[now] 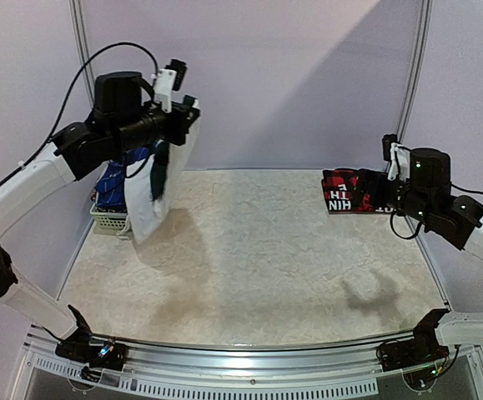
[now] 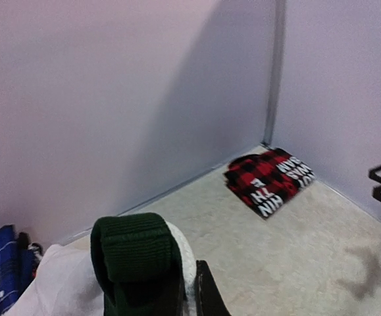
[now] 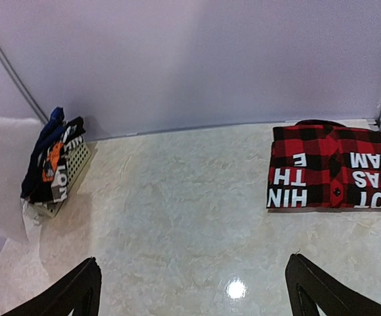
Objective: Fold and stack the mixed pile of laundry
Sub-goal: Place the crumpled T-shirt at the center of the board.
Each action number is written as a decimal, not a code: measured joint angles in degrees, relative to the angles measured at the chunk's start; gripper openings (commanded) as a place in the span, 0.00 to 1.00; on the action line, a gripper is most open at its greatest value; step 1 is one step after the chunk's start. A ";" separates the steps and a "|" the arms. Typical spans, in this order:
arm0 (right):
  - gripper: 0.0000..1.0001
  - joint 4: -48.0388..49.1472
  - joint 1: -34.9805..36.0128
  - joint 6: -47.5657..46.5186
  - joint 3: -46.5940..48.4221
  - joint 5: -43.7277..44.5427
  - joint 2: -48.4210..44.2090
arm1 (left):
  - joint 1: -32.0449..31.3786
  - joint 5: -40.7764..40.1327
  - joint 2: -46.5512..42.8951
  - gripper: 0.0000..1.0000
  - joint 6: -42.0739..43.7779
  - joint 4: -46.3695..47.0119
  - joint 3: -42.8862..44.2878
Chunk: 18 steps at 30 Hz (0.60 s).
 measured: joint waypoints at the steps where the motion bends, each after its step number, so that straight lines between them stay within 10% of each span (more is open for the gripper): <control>1: 0.99 -0.33 0.00 0.83 -0.11 1.84 -1.53 | -2.86 0.15 1.18 0.00 0.79 -0.13 0.74; 5: 0.99 -1.40 0.00 3.56 -1.25 7.65 -6.16 | -11.56 2.38 8.79 0.20 1.66 0.50 2.60; 10: 0.99 -4.00 0.00 6.86 -3.19 13.07 -10.01 | -16.83 9.33 27.32 0.99 -0.42 1.14 6.80; 18: 0.99 -5.29 0.00 7.67 -3.61 12.59 -10.08 | -18.75 9.68 36.68 0.89 -3.54 -3.67 3.28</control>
